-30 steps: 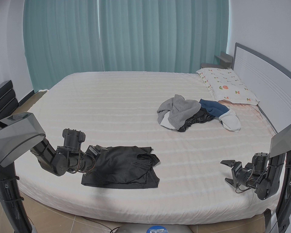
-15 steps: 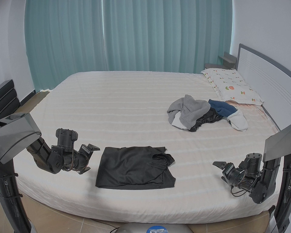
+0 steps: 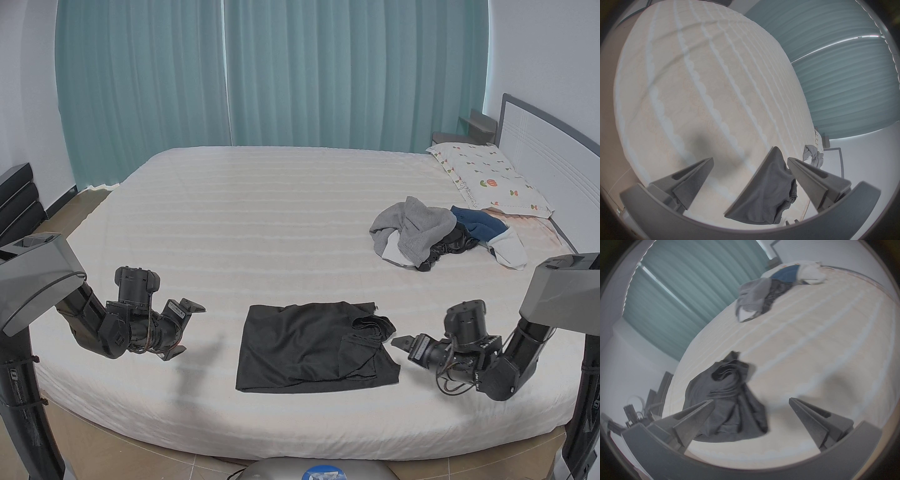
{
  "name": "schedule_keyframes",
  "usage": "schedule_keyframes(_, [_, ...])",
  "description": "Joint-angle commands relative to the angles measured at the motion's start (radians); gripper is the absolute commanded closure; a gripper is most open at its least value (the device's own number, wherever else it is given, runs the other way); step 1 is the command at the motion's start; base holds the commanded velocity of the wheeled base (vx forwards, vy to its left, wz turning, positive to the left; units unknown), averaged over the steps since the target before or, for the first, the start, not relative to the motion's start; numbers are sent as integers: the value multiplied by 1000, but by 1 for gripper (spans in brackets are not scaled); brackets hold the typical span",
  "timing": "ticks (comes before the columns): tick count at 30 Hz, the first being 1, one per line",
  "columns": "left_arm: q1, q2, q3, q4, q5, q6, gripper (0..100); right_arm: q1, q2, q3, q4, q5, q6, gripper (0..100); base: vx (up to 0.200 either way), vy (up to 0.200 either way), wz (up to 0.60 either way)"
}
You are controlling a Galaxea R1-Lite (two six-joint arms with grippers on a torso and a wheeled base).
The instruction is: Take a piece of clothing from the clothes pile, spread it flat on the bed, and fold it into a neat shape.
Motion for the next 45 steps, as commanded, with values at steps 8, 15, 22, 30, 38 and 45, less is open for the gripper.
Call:
schedule_keyframes(8, [-4,7,3,0,2,9,0,164,50,-373,367,-119,-173,0,0,0,0])
schedule_keyframes(15, [-4,8,4,0,4,9,0,218,148,-546,512,-185,-176,0,0,0,0])
schedule_keyframes(22, [-4,8,4,0,4,12,0,219,179,-612,628,-250,-204,0,0,0,0])
schedule_keyframes(30, [-4,8,4,0,4,10,0,173,163,-547,670,-287,-238,0,0,0,0])
schedule_keyframes(38, [-4,8,3,0,4,12,0,107,45,-340,645,-267,-241,0,0,0,0])
schedule_keyframes(45, [-4,8,3,0,4,12,0,72,-19,-158,525,-208,-241,0,0,0,0])
